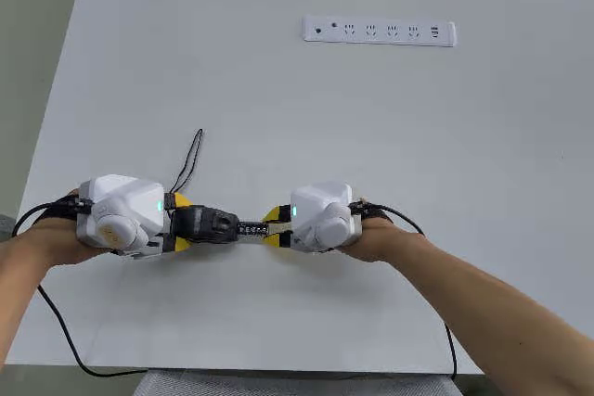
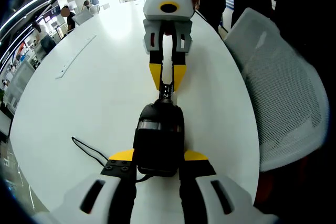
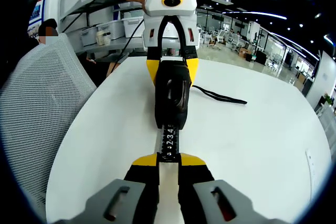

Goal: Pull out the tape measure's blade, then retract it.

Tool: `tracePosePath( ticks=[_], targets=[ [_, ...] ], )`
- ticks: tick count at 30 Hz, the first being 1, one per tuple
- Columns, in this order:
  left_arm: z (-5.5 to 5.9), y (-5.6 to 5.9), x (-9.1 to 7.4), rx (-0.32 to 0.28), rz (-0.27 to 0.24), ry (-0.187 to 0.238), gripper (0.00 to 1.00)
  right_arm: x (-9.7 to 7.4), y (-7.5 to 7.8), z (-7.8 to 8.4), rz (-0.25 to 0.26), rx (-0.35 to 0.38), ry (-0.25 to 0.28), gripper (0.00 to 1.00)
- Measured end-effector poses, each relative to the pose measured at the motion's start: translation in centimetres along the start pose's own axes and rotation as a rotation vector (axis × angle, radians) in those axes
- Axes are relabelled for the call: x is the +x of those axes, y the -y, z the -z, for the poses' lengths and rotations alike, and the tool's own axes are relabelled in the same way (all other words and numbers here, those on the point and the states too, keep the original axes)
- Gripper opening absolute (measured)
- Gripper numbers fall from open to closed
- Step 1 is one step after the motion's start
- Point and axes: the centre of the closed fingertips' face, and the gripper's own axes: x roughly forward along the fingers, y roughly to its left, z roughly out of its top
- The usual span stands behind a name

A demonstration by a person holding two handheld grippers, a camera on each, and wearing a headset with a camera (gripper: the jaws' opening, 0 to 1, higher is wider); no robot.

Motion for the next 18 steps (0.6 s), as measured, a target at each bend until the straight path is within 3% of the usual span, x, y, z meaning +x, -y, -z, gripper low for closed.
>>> tracePosePath(
  ticks=[18],
  targets=[
    [0.73,-0.21,0.34,-0.006,-0.002,-0.001,0.27,-0.82,0.15,0.63,-0.004,-0.010,-0.006,0.10]
  ],
)
